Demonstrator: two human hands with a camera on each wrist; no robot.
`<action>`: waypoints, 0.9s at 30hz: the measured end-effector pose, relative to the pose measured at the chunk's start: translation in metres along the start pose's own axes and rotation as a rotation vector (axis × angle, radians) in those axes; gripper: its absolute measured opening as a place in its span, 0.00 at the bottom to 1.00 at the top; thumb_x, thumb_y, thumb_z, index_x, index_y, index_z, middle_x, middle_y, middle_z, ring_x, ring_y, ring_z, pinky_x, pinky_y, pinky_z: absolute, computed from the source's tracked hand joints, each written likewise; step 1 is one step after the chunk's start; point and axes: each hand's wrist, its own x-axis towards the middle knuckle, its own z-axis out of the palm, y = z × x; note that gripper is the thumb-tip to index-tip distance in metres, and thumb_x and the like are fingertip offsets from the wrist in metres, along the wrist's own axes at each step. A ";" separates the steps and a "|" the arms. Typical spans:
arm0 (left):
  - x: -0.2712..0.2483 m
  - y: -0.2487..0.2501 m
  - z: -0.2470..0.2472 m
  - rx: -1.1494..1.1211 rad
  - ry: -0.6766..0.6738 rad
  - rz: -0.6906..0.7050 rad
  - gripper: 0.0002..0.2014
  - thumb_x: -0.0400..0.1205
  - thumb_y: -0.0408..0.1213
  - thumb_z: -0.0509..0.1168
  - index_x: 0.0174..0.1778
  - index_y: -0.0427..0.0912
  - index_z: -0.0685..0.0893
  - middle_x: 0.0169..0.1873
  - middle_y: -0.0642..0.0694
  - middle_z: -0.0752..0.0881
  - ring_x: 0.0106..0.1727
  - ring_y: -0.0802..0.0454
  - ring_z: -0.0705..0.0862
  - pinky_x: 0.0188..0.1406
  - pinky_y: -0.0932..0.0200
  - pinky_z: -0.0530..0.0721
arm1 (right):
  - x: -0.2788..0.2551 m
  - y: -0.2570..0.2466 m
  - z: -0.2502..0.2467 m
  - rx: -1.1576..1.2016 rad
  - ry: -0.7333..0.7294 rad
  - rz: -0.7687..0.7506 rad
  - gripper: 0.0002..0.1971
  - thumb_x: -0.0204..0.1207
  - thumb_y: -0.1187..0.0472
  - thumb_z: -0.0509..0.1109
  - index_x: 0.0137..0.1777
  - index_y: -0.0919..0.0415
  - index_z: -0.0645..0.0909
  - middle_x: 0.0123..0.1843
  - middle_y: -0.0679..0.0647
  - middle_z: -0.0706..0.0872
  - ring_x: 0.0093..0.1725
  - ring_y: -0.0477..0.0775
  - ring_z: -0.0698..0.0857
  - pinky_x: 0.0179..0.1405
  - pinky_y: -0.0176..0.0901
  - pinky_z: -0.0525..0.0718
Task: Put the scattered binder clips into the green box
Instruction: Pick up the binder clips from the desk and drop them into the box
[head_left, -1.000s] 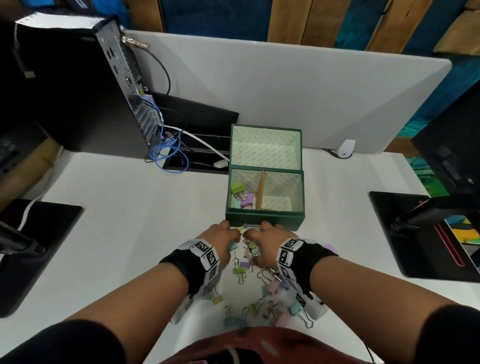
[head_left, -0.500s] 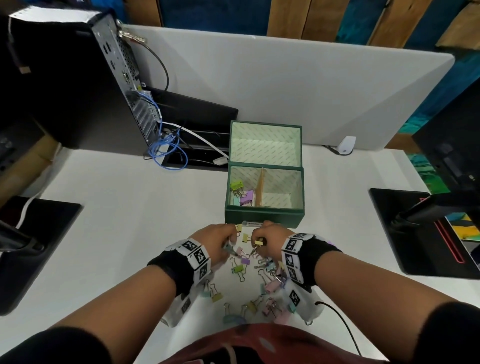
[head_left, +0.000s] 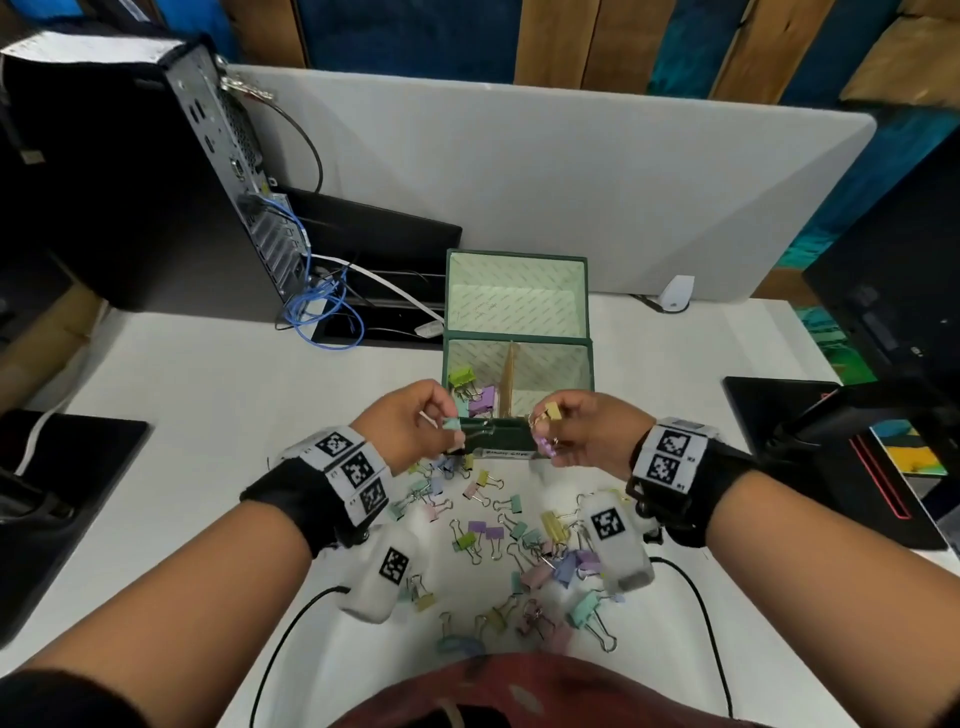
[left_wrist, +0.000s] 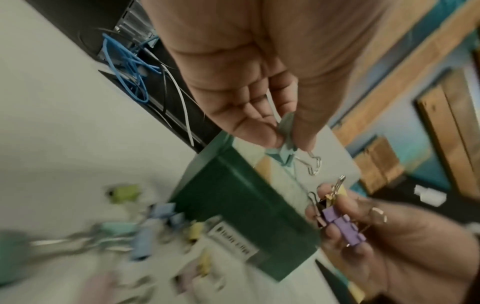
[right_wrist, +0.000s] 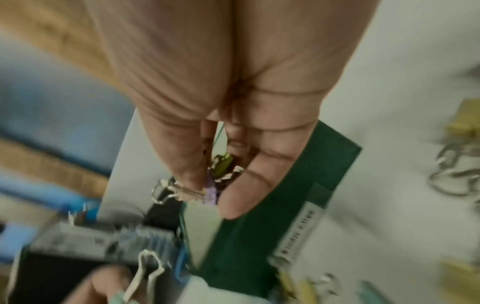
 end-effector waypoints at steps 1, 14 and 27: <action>0.004 0.004 -0.001 -0.042 0.035 -0.005 0.13 0.72 0.27 0.73 0.35 0.48 0.77 0.33 0.48 0.79 0.29 0.50 0.80 0.37 0.52 0.81 | 0.000 -0.004 -0.002 0.089 0.032 -0.004 0.08 0.76 0.74 0.66 0.42 0.61 0.79 0.32 0.56 0.81 0.25 0.46 0.81 0.24 0.33 0.84; 0.031 0.014 -0.005 -0.259 0.146 -0.125 0.10 0.75 0.27 0.70 0.38 0.43 0.76 0.27 0.45 0.80 0.17 0.60 0.80 0.20 0.70 0.81 | 0.027 -0.021 -0.010 0.392 0.399 -0.008 0.09 0.80 0.74 0.60 0.41 0.67 0.79 0.44 0.63 0.83 0.41 0.54 0.83 0.33 0.38 0.89; 0.043 0.016 0.001 -0.077 0.144 -0.116 0.11 0.76 0.33 0.69 0.53 0.48 0.80 0.43 0.50 0.85 0.42 0.51 0.85 0.51 0.59 0.82 | 0.035 -0.029 -0.007 -0.409 0.330 0.006 0.22 0.79 0.71 0.59 0.73 0.61 0.72 0.75 0.64 0.74 0.73 0.65 0.75 0.73 0.59 0.74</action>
